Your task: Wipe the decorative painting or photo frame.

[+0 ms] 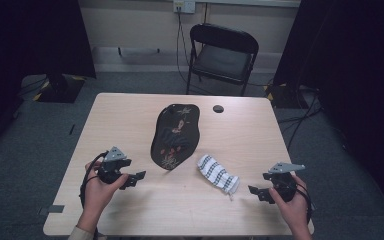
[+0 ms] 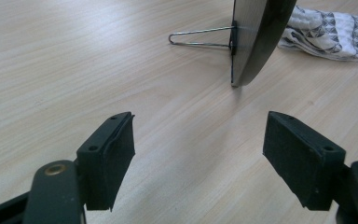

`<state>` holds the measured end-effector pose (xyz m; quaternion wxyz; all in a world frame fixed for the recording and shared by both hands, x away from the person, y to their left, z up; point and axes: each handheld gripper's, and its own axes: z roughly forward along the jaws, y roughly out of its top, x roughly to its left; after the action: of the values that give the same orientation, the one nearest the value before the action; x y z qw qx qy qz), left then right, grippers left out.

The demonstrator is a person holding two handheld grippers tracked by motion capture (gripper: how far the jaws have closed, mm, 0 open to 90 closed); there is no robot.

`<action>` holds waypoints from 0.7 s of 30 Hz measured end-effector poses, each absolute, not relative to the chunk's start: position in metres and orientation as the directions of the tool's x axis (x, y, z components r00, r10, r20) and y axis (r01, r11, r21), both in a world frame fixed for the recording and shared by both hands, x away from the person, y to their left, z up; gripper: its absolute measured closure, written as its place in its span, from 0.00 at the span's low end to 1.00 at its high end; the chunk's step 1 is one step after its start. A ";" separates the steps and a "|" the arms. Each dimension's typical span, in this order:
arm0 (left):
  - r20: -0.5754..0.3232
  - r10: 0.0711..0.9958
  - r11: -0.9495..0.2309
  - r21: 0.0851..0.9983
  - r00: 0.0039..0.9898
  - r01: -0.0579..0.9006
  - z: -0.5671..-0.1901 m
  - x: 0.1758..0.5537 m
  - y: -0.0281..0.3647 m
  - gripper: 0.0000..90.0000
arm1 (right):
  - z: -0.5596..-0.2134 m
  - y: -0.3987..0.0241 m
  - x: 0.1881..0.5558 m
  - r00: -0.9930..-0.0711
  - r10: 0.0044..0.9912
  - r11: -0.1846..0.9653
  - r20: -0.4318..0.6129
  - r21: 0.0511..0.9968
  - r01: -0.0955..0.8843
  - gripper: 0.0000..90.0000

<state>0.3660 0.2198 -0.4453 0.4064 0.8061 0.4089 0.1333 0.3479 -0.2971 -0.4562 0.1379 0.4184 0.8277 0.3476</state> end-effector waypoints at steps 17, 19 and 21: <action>-0.119 0.773 -0.341 0.751 0.623 0.566 -0.451 0.370 0.228 0.27 | -0.465 -0.304 0.345 -0.605 0.794 0.416 0.057 0.675 0.609 0.22; -0.117 0.772 -0.345 0.748 0.624 0.567 -0.452 0.370 0.228 0.27 | -0.466 -0.304 0.345 -0.605 0.794 0.414 0.059 0.676 0.609 0.22; -0.121 0.772 -0.341 0.749 0.623 0.568 -0.453 0.370 0.228 0.27 | -0.466 -0.305 0.345 -0.603 0.796 0.414 0.057 0.677 0.609 0.22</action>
<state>0.3705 0.2277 -0.4526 0.3972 0.8087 0.4144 0.1285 0.3453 -0.3049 -0.4660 0.1381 0.4235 0.8293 0.3375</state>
